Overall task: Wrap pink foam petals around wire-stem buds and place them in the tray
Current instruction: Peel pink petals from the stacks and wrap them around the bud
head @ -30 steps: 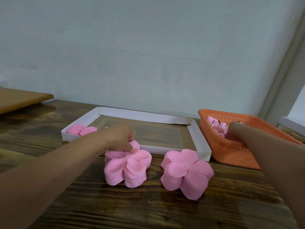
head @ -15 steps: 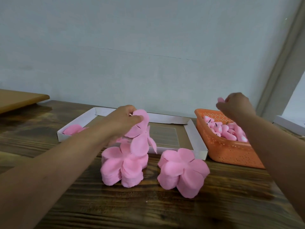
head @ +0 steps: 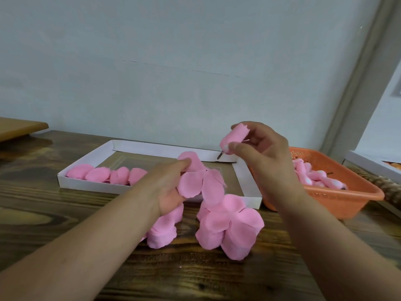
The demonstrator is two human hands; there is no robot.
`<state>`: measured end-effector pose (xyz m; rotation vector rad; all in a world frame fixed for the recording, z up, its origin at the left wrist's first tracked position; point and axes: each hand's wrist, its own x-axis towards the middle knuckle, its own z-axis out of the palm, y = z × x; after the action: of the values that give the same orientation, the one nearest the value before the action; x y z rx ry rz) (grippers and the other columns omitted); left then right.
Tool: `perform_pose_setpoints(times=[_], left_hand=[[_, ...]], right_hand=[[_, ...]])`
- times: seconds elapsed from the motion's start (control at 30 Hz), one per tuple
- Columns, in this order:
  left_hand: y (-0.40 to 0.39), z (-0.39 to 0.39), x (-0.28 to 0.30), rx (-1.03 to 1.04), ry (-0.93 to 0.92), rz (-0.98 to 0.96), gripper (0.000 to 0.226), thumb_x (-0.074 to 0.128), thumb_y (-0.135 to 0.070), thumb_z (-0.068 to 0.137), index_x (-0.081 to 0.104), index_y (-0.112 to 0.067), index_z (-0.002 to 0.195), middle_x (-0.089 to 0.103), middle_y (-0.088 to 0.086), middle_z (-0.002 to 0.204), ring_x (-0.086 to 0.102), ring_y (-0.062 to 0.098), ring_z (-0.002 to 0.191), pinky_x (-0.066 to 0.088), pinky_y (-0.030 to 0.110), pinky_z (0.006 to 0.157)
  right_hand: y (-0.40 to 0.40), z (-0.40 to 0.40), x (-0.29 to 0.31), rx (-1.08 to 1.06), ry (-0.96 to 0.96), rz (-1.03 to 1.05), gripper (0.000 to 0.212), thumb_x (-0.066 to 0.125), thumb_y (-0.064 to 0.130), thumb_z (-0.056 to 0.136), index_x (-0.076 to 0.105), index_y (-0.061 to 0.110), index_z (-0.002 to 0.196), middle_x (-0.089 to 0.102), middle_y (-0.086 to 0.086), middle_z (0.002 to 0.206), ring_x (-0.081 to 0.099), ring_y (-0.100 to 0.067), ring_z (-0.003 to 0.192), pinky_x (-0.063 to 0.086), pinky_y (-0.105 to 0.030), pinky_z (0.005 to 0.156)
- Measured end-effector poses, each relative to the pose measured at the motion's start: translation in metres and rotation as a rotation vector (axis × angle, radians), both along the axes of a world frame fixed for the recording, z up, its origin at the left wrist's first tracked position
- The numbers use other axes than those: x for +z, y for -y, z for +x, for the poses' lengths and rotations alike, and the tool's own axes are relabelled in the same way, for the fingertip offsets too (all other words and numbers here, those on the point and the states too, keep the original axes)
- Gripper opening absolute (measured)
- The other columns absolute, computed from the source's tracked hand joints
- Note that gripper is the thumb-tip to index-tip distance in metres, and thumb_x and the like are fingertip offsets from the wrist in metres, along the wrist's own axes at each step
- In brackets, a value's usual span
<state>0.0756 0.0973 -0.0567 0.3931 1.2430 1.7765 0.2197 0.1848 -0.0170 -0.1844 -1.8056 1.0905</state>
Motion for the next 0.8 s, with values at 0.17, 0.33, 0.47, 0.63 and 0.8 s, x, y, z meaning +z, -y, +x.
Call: perform_pose_setpoints(times=[0.17, 0.33, 0.47, 0.63, 0.8], left_hand=[[0.006, 0.006, -0.001, -0.020, 0.099, 0.074, 0.038, 0.048, -0.020, 0.099, 0.049, 0.002, 0.131, 0.063, 0.021, 0.119, 0.064, 0.028, 0.100, 0.053, 0.039, 0.072], [0.009, 0.010, -0.002, -0.070, 0.124, 0.141, 0.037, 0.047, -0.019, 0.099, 0.049, 0.000, 0.130, 0.065, 0.021, 0.116, 0.066, 0.028, 0.095, 0.059, 0.036, 0.059], [0.010, 0.012, -0.004, -0.110, 0.140, 0.181, 0.033, 0.049, -0.018, 0.098, 0.052, 0.003, 0.123, 0.068, 0.022, 0.110, 0.070, 0.030, 0.093, 0.061, 0.042, 0.065], [0.011, 0.015, -0.008, -0.164, 0.099, 0.191, 0.048, 0.070, -0.017, 0.072, 0.061, 0.002, 0.115, 0.071, 0.018, 0.107, 0.071, 0.026, 0.094, 0.060, 0.038, 0.071], [0.010, 0.017, -0.012, -0.114, 0.087, 0.135, 0.019, 0.059, -0.005, 0.089, 0.062, 0.004, 0.105, 0.073, 0.018, 0.092, 0.073, 0.024, 0.075, 0.058, 0.032, 0.057]], right_hand=[[0.004, -0.001, -0.014, -0.077, 0.149, 0.120, 0.018, 0.068, -0.003, 0.077, 0.066, 0.012, 0.086, 0.069, -0.003, 0.085, 0.065, -0.016, 0.080, 0.052, -0.026, 0.074], [0.003, -0.002, -0.022, -0.114, 0.211, 0.188, 0.018, 0.068, -0.001, 0.077, 0.067, 0.015, 0.085, 0.066, 0.013, 0.076, 0.058, 0.003, 0.069, 0.045, -0.010, 0.067], [0.004, 0.001, -0.026, -0.140, 0.238, 0.218, 0.016, 0.069, 0.004, 0.077, 0.067, 0.017, 0.086, 0.065, 0.016, 0.075, 0.059, 0.005, 0.073, 0.043, -0.006, 0.068], [0.005, 0.002, -0.029, -0.144, 0.325, 0.294, 0.016, 0.070, 0.007, 0.079, 0.066, 0.020, 0.088, 0.064, 0.016, 0.081, 0.057, 0.004, 0.076, 0.034, 0.002, 0.076], [0.008, 0.003, -0.030, -0.219, 0.404, 0.533, 0.010, 0.069, 0.009, 0.081, 0.071, 0.014, 0.090, 0.059, 0.021, 0.081, 0.056, 0.001, 0.078, 0.013, 0.013, 0.082]])
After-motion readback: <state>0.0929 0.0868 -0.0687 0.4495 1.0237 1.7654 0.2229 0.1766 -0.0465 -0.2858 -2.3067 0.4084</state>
